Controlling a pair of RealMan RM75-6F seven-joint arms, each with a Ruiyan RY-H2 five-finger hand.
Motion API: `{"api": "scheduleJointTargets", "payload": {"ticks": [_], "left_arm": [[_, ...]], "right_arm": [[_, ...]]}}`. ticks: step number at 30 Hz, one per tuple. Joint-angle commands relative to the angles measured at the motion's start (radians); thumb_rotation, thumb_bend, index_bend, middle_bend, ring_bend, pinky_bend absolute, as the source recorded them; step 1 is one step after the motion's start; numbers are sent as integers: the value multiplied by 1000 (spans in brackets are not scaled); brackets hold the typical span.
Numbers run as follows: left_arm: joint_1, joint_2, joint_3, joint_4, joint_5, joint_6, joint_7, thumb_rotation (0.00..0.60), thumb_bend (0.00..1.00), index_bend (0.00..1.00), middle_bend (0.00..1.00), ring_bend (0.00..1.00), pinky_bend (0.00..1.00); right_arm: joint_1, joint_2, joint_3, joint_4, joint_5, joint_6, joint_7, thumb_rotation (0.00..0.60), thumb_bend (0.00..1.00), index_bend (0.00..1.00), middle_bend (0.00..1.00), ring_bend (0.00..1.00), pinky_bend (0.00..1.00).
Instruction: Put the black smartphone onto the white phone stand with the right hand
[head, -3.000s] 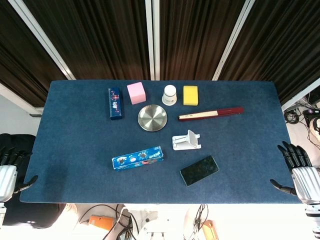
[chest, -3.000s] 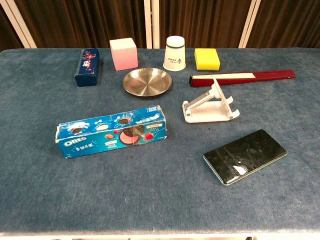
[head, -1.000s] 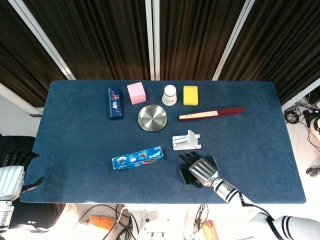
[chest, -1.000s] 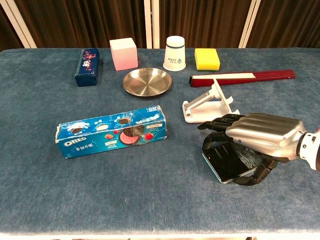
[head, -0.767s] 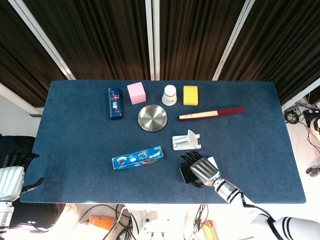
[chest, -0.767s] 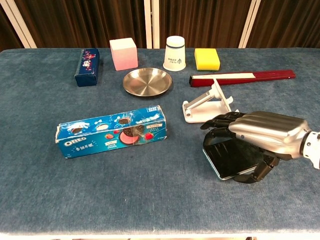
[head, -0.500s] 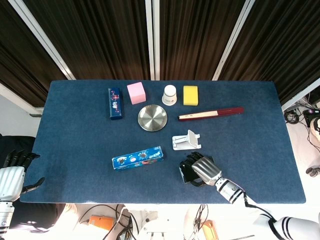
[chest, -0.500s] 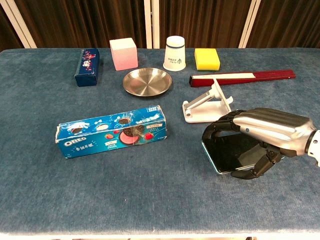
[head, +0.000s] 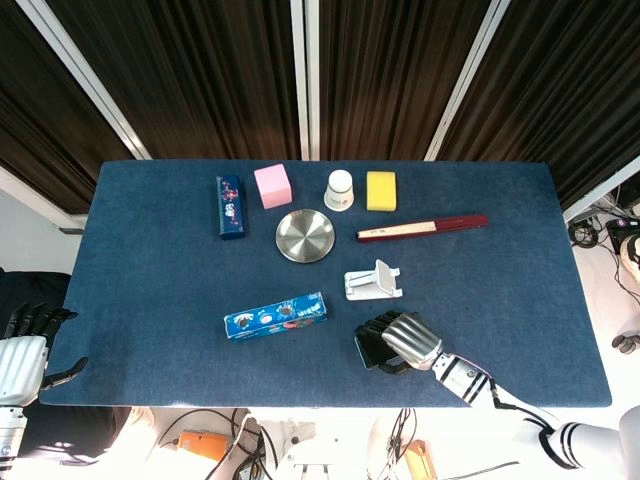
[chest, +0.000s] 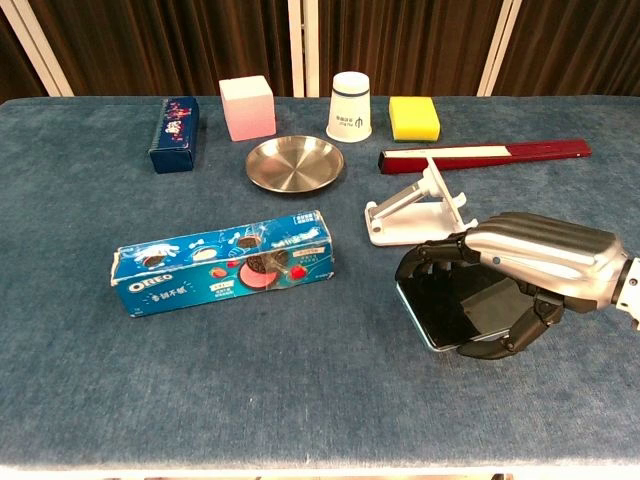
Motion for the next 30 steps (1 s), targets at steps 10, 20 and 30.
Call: {"api": "scheduleJointTargets", "payload": {"ticks": [10, 20, 30], "left_arm": [[-1, 2, -1, -4, 1, -5, 4, 600, 120, 255, 222, 101, 1], [-1, 28, 0, -61, -2, -7, 47, 600, 120, 255, 222, 101, 2], [0, 70, 0, -143, -11, -10, 105, 600, 120, 255, 222, 101, 1]], "right_arm": [[-43, 67, 47, 8, -21, 327, 367, 600, 517, 651, 511, 406, 542], [4, -105, 130, 332, 77, 357, 862, 600, 517, 648, 513, 411, 529], [63, -239, 151, 595, 109, 329, 1171, 600, 523, 641, 513, 411, 489]]}}
